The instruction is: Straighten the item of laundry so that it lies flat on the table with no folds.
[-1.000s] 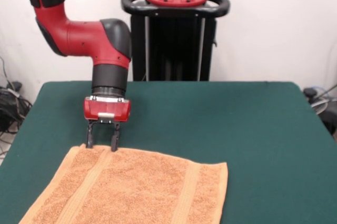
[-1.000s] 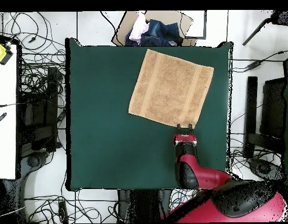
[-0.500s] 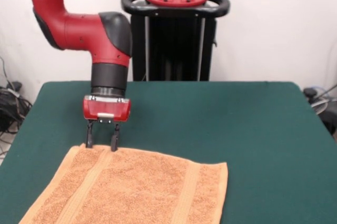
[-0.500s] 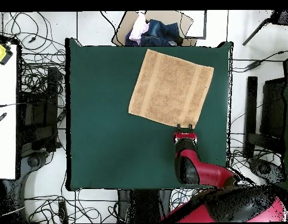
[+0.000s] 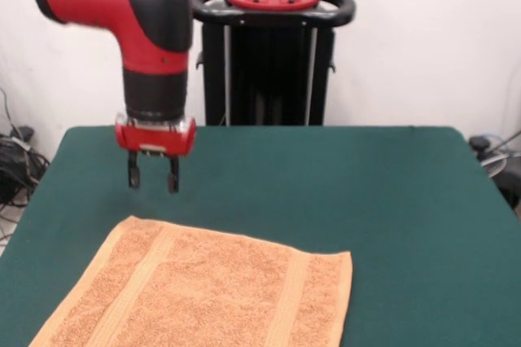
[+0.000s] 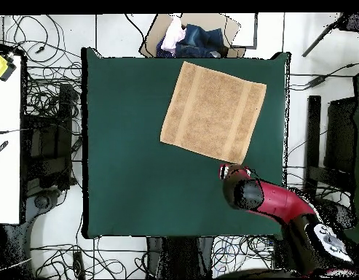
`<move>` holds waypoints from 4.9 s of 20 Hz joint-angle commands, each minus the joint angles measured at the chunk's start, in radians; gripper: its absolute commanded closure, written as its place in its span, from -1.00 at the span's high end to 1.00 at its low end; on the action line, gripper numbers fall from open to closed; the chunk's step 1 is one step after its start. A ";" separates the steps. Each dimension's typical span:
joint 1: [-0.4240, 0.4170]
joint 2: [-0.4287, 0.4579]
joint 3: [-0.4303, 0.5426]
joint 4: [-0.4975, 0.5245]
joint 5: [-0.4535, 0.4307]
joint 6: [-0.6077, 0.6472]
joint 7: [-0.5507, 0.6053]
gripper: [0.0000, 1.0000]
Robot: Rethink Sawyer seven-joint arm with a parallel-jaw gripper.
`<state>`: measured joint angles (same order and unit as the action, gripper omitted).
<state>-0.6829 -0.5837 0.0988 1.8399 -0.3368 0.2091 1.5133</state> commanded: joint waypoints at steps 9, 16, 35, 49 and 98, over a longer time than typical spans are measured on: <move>0.026 -0.137 0.108 -0.044 0.084 0.143 0.106 1.00; 0.065 -0.026 0.078 -0.089 0.066 0.015 0.169 1.00; 0.128 0.016 0.033 -0.102 0.102 -0.066 0.191 1.00; 0.174 -0.093 0.008 -0.100 0.144 0.089 0.160 1.00; 0.269 0.312 -0.042 -0.370 0.176 0.003 0.196 1.00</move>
<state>-0.4329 -0.3629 0.0625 1.5361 -0.2173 0.1975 1.5136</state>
